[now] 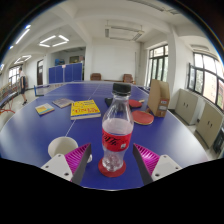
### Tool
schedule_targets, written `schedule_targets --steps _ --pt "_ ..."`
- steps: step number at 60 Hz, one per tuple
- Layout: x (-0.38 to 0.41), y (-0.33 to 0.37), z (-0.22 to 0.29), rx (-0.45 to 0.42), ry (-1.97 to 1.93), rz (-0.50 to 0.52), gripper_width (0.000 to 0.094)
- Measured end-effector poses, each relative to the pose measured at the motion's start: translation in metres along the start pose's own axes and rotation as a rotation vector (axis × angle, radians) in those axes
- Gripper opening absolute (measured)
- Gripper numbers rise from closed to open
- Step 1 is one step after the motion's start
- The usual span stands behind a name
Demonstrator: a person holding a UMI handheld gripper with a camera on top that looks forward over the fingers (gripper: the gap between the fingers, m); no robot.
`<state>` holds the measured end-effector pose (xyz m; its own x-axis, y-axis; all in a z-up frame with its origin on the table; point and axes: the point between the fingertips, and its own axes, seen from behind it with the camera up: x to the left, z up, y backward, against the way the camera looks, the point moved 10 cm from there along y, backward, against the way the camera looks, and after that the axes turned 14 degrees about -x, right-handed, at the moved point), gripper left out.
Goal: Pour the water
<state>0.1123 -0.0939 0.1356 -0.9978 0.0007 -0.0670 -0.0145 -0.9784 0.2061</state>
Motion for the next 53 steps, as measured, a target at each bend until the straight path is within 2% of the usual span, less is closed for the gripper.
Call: schedule_targets --steps 18,33,42,53 --pt "0.041 0.185 0.037 0.077 -0.034 -0.053 0.0845" --pt "0.088 0.342 0.042 0.082 -0.005 -0.065 0.0850" --pt "0.104 0.398 0.040 0.080 0.000 -0.058 0.0846" --pt "0.106 0.430 0.043 0.061 0.036 -0.088 0.0850"
